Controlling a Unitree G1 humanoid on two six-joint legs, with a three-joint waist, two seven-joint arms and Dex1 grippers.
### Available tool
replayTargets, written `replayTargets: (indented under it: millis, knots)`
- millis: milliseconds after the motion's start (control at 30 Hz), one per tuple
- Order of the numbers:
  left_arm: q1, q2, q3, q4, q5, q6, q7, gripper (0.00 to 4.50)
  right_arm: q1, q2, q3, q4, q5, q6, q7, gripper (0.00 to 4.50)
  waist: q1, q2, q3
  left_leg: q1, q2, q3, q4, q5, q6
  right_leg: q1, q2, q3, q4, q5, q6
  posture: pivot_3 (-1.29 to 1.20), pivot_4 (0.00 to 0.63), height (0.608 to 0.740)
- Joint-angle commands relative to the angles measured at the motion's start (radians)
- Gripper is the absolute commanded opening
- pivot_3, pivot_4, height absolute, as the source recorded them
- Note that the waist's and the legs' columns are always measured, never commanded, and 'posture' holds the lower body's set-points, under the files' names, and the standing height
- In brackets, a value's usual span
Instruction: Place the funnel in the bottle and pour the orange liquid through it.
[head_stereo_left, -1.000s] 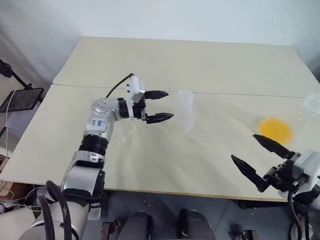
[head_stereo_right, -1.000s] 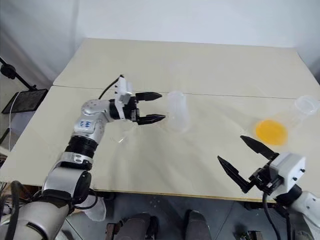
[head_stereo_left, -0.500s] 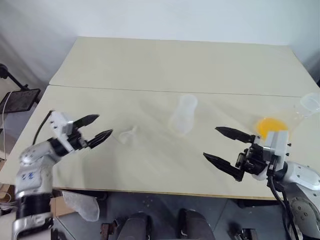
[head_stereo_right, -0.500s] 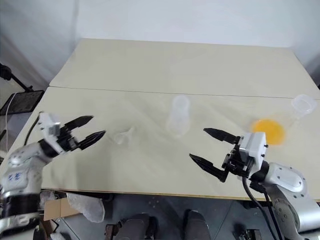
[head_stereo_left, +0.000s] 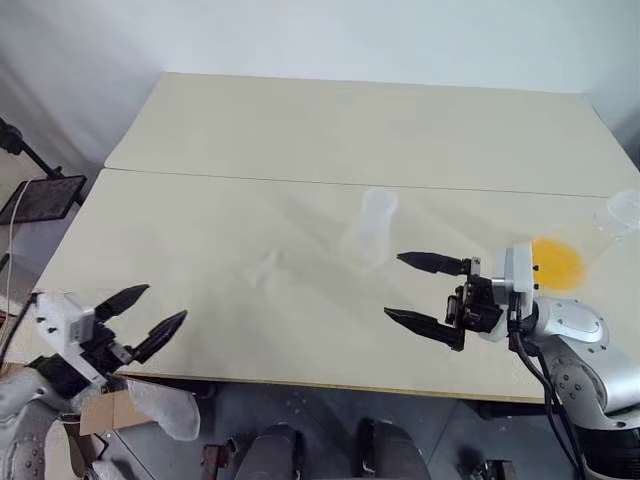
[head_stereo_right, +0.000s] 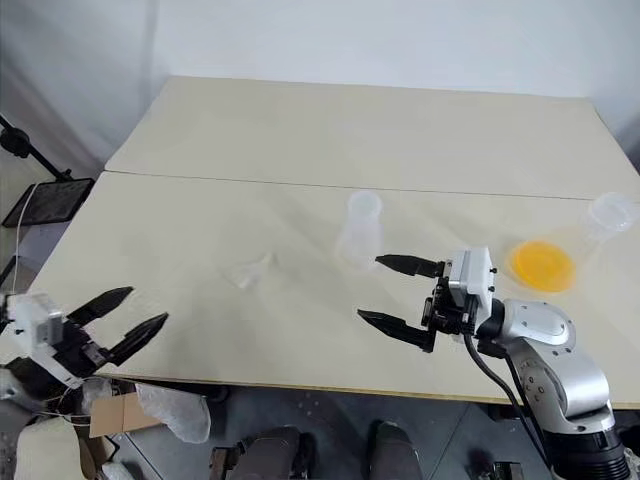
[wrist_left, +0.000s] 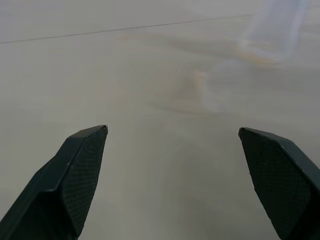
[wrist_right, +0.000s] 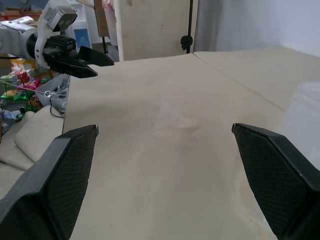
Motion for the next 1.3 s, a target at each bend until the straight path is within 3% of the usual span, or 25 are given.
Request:
replayTargets:
  millis: [33, 200, 367, 467, 867, 1067, 1200, 1300]
  knots:
    - [-0.066, -0.017, -0.08, -0.016, 0.032, -0.007, 0.054, 4.48, 0.022, -0.012, -0.032, -0.009, -0.004, -0.024, 0.012, 4.5, 0.001, 0.0, 0.0, 0.0, 0.0, 0.0, 0.0, 0.0, 0.0, 0.0, 0.0, 0.0, 0.0, 0.0, 0.0, 0.0, 0.15, 0.74]
    - [-0.246, -0.053, -0.25, 0.161, 0.141, -0.051, 0.086, 4.48, 0.051, -0.013, -0.038, -0.037, -0.008, -0.018, 0.001, 4.5, 0.001, 0.0, 0.0, 0.0, 0.0, 0.002, 0.0, 0.0, 0.0, -0.001, 0.004, 0.0, 0.004, 0.0, 0.0, 0.0, 0.15, 0.74]
    - [-0.414, -0.079, -0.33, 0.35, 0.226, -0.124, 0.107, 4.48, 0.078, -0.016, -0.058, -0.069, -0.005, -0.012, -0.025, 4.5, 0.0, 0.0, 0.0, 0.0, 0.0, 0.003, 0.0, 0.0, 0.0, -0.002, 0.009, -0.002, 0.004, 0.0, 0.0, 0.0, 0.15, 0.74]
    - [-0.455, -0.088, -0.337, 0.396, 0.224, -0.139, 0.101, 3.88, 0.099, -0.016, -0.07, -0.086, -0.007, -0.015, -0.043, 4.5, -0.001, 0.0, 0.0, 0.0, 0.0, 0.003, 0.0, 0.0, 0.0, -0.002, 0.009, -0.002, 0.004, 0.0, 0.0, 0.0, 0.15, 0.74]
    - [-0.516, -0.081, -0.391, 0.441, 0.227, -0.117, 0.047, 0.08, 0.171, -0.002, -0.093, -0.135, -0.023, -0.039, -0.104, 4.5, 0.002, 0.0, 0.0, 0.0, 0.0, 0.003, 0.001, 0.0, 0.0, -0.001, 0.008, -0.001, 0.004, 0.0, 0.0, 0.0, 0.15, 0.74]
    - [-0.569, -0.065, -0.385, 0.423, 0.168, -0.048, -0.011, 0.03, 0.243, 0.007, -0.121, -0.169, -0.044, -0.071, -0.136, 4.5, 0.005, 0.0, 0.0, 0.0, 0.0, 0.003, 0.001, 0.0, 0.0, -0.001, 0.008, -0.001, 0.004, 0.0, 0.0, 0.0, 0.15, 0.74]
    - [-0.676, -0.019, -0.361, 0.335, 0.02, 0.143, -0.073, 0.03, 0.345, 0.029, -0.172, -0.233, -0.029, -0.079, -0.175, 4.5, 0.005, 0.0, 0.0, -0.001, 0.0, 0.001, 0.001, 0.0, 0.0, -0.001, 0.008, -0.001, 0.004, 0.0, 0.0, 0.0, 0.15, 0.74]
    - [-0.854, 0.086, -0.411, 0.327, -0.002, 0.42, -0.041, 0.03, 0.415, 0.048, -0.182, -0.262, -0.057, -0.096, -0.192, 4.5, 0.003, -0.001, 0.0, -0.001, 0.0, 0.0, 0.002, 0.0, 0.0, -0.001, 0.009, -0.001, 0.005, 0.0, 0.0, 0.0, 0.15, 0.74]
